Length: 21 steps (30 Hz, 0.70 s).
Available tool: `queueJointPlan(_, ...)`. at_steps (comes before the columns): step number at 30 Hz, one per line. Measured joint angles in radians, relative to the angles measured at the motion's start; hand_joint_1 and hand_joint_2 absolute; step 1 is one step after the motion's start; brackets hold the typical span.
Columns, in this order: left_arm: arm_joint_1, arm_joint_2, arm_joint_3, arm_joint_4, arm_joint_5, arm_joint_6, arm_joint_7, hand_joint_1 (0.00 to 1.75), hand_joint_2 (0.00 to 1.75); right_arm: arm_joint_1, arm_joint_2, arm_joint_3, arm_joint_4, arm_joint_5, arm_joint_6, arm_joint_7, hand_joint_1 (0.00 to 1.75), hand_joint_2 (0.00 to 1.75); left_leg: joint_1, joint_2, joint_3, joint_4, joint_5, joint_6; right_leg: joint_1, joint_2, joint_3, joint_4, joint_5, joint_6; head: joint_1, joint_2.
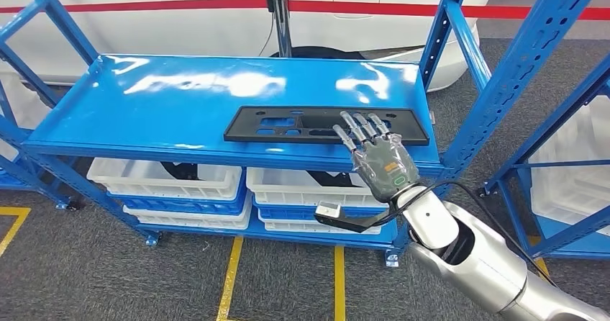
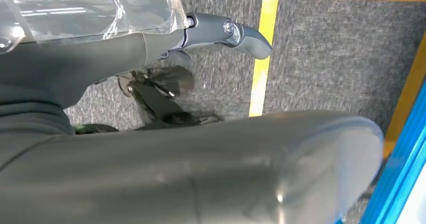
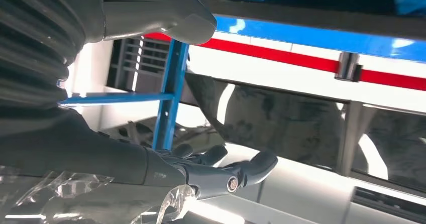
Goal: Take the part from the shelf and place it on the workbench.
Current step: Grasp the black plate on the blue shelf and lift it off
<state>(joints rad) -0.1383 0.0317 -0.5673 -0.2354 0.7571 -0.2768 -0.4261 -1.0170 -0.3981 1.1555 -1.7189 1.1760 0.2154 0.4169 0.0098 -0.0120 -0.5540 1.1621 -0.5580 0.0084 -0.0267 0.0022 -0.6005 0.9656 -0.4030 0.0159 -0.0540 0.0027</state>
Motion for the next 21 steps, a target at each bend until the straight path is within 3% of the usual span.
queueJointPlan(2, 0.005, 0.0, 0.0, 0.0, 0.002, 0.0, 0.0, 0.0, 0.0, 0.005, -0.002, 0.0, 0.0, -0.006, 0.006, 0.01, 0.0, 1.75, 0.001, 0.001, -0.085, 0.083, -0.05, -0.003, 0.0, 0.003, 0.022, 0.0, -0.021, 0.0, 0.0, 0.0)
queueJointPlan(3, 0.008, 0.0, -0.001, 0.0, 0.003, 0.0, 0.0, 0.0, 0.0, 0.008, -0.004, 0.0, 0.0, -0.008, 0.008, 0.015, 0.0, 1.75, 0.002, 0.001, -0.106, 0.079, -0.054, -0.004, -0.001, 0.004, 0.037, 0.0, -0.032, 0.002, 0.0, 0.0)
queueJointPlan(4, 0.01, 0.0, -0.001, 0.0, 0.004, 0.0, 0.0, 0.0, 0.0, 0.01, -0.007, 0.0, 0.001, -0.01, 0.01, 0.021, 0.0, 1.75, 0.003, 0.001, -0.112, 0.041, -0.033, -0.004, -0.002, 0.005, 0.053, 0.0, -0.044, 0.005, 0.0, 0.0)
queueJointPlan(6, 0.013, 0.0, -0.002, 0.0, 0.005, 0.0, 0.0, 0.0, 0.0, 0.013, -0.014, -0.001, 0.001, -0.013, 0.014, 0.033, 0.0, 1.75, 0.005, 0.003, -0.098, -0.087, 0.076, -0.003, -0.003, 0.006, 0.086, -0.001, -0.068, 0.014, 0.0, 0.0)
queueJointPlan(8, 0.016, 0.0, -0.005, 0.0, 0.005, 0.0, 0.002, 0.0, 0.0, 0.016, -0.023, -0.002, 0.002, -0.016, 0.021, 0.048, 0.0, 1.75, 0.003, 0.006, -0.08, -0.167, 0.159, 0.006, 0.0, 0.01, 0.107, -0.001, -0.089, 0.028, 0.0, 0.0)
queueJointPlan(9, 0.017, 0.0, -0.006, 0.0, 0.006, 0.0, 0.003, 0.0, 0.0, 0.018, -0.03, -0.005, 0.003, -0.019, 0.026, 0.057, 0.0, 1.75, 0.0, 0.006, -0.075, -0.176, 0.173, 0.013, 0.002, 0.013, 0.115, -0.002, -0.098, 0.035, 0.0, 0.0)
queueJointPlan(12, 0.014, 0.0, -0.006, 0.0, 0.009, 0.0, 0.004, 0.0, 0.0, 0.025, -0.055, -0.021, 0.004, -0.032, 0.047, 0.083, 0.0, 1.75, -0.003, 0.004, -0.055, -0.174, 0.176, 0.035, -0.001, 0.012, 0.132, 0.004, -0.122, 0.053, 0.001, 0.0)
queueJointPlan(14, 0.008, 0.001, -0.006, 0.0, 0.011, 0.005, 0.003, 0.0, 0.0, 0.029, -0.072, -0.033, 0.004, -0.041, 0.056, 0.093, 0.0, 1.75, -0.004, 0.004, -0.047, -0.176, 0.17, 0.048, -0.001, 0.006, 0.09, 0.091, -0.161, 0.058, 0.002, 0.0)
queueJointPlan(16, 0.007, 0.002, -0.007, 0.0, 0.013, 0.013, 0.003, 0.0, 0.0, 0.039, -0.086, -0.04, 0.004, -0.05, 0.068, 0.105, 0.0, 1.75, -0.011, 0.004, -0.043, -0.176, 0.162, 0.061, 0.003, 0.005, -0.006, 0.242, -0.209, 0.057, 0.002, 0.0)
queueJointPlan(17, 0.007, 0.002, -0.007, 0.0, 0.014, 0.016, 0.003, 0.0, 0.0, 0.047, -0.093, -0.042, 0.005, -0.056, 0.077, 0.112, 0.0, 1.75, -0.015, 0.004, -0.041, -0.176, 0.157, 0.065, 0.006, 0.005, -0.049, 0.296, -0.216, 0.054, 0.002, 0.0)
queueJointPlan(18, 0.009, 0.002, -0.008, 0.0, 0.017, 0.017, 0.003, 0.0, 0.0, 0.055, -0.099, -0.044, 0.005, -0.063, 0.087, 0.118, 0.0, 1.75, -0.019, 0.002, -0.038, -0.176, 0.154, 0.069, 0.01, 0.005, -0.072, 0.31, -0.202, 0.049, 0.002, 0.0)
queueJointPlan(19, 0.01, 0.002, -0.009, 0.0, 0.02, 0.017, 0.003, 0.0, 0.0, 0.06, -0.106, -0.047, 0.005, -0.071, 0.097, 0.125, 0.0, 1.75, -0.024, -0.001, -0.033, -0.176, 0.15, 0.071, 0.014, 0.005, -0.075, 0.281, -0.167, 0.041, 0.002, 0.0)
queueJointPlan(21, 0.01, 0.0, -0.012, 0.0, 0.025, 0.017, 0.004, 0.0, 0.0, 0.064, -0.117, -0.054, 0.005, -0.085, 0.112, 0.137, 0.0, 1.75, -0.032, -0.005, -0.022, -0.177, 0.142, 0.074, 0.03, 0.004, -0.037, 0.143, -0.075, 0.013, 0.002, 0.0)
